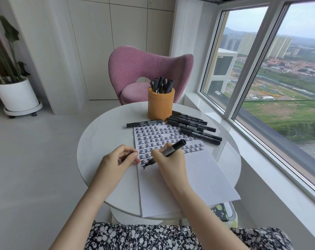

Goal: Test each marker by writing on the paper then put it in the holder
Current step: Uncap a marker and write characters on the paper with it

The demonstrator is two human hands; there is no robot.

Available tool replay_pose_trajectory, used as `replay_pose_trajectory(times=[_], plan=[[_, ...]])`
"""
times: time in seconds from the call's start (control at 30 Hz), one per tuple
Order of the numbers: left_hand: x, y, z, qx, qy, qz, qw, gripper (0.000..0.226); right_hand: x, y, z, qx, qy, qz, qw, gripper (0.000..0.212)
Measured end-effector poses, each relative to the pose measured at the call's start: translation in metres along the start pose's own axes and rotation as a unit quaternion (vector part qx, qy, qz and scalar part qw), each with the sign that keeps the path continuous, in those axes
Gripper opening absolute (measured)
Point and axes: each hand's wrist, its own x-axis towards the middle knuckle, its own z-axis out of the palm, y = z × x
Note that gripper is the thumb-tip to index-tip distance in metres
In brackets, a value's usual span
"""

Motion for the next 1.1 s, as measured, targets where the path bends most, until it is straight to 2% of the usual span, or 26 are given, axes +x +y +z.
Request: replay_pose_trajectory(times=[0.3,0.87,1.1], plan=[[0.0002,-0.0008,-0.0003,-0.002,0.0,0.003,1.0,0.005,-0.0003,0.0018,0.0026,-0.013,-0.015,-0.006,1.0,0.036],[0.0007,-0.003,-0.0004,-0.004,-0.001,-0.001,1.0,0.006,-0.0006,0.0001,0.0,-0.019,-0.02,0.013,1.0,0.022],[0.001,-0.0035,-0.0007,-0.004,-0.004,-0.006,1.0,0.006,-0.0007,0.0013,0.0012,-0.011,-0.035,0.012,0.999,0.026]])
